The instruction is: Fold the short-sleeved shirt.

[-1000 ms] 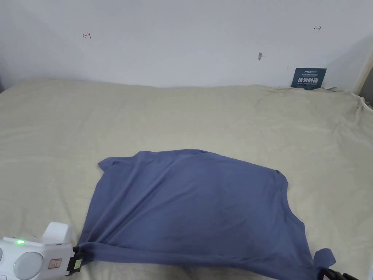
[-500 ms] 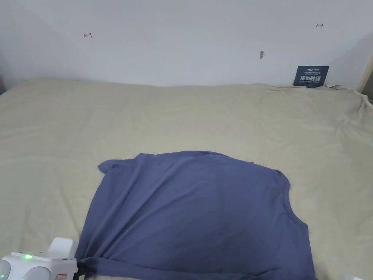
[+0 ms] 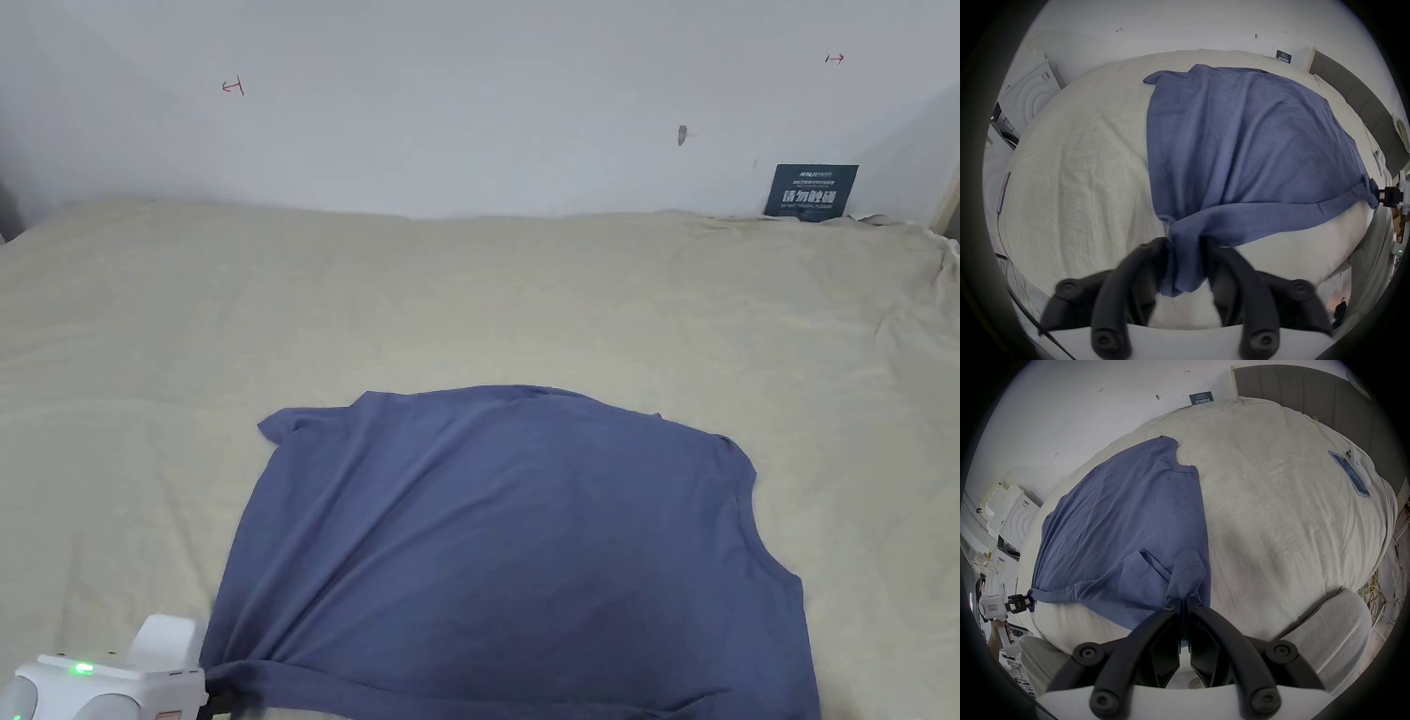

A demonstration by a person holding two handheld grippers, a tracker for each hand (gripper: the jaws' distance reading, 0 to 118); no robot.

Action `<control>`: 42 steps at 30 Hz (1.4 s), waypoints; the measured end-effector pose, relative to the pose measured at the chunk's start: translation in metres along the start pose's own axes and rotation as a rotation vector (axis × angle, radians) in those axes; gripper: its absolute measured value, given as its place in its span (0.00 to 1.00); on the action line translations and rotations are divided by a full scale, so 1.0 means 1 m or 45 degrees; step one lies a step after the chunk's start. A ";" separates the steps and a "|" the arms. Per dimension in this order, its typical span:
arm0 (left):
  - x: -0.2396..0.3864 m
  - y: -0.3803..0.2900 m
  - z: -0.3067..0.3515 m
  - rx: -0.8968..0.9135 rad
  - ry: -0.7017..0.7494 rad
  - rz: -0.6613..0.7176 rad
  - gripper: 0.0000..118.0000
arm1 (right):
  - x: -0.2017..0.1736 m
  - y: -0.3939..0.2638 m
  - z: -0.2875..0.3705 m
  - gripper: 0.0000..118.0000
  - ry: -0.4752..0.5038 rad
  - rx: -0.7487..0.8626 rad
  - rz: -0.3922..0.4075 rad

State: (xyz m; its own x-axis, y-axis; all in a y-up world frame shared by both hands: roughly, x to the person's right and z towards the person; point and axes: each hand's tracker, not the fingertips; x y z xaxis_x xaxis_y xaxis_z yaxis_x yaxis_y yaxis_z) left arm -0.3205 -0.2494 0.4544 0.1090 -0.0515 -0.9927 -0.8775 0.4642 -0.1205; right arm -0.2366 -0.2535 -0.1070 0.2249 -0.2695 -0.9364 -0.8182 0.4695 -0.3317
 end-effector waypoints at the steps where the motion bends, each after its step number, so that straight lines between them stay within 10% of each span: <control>1: 0.000 -0.001 0.000 -0.003 0.029 -0.007 0.53 | 0.000 0.001 0.001 0.08 -0.004 0.001 0.007; 3: 0.000 -0.001 0.002 -0.011 0.062 0.003 0.83 | -0.002 0.003 0.007 0.37 -0.014 0.026 0.026; 6: -0.005 0.000 0.016 0.048 0.026 0.106 0.95 | -0.013 0.009 0.024 0.83 -0.014 0.097 0.062; 26: 0.019 0.063 0.127 0.834 0.024 0.300 0.91 | -0.093 0.074 0.115 0.85 -0.013 0.813 0.367; 30: 0.027 0.062 0.123 0.893 0.018 0.290 0.68 | -0.101 0.071 0.116 0.76 -0.014 0.878 0.383; 37: 0.037 0.057 0.115 0.947 -0.015 0.279 0.08 | -0.117 0.062 0.114 0.04 -0.052 0.979 0.455; 42: 0.042 0.051 0.111 0.958 0.004 0.255 0.00 | -0.120 0.058 0.109 0.00 -0.063 1.007 0.470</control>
State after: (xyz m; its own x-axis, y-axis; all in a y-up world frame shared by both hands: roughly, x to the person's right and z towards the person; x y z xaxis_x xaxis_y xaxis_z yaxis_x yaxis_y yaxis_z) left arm -0.3093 -0.1297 0.4074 -0.0208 0.0946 -0.9953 -0.3273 0.9400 0.0961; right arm -0.2538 -0.1022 -0.0266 0.0559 0.0429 -0.9975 -0.2406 0.9702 0.0282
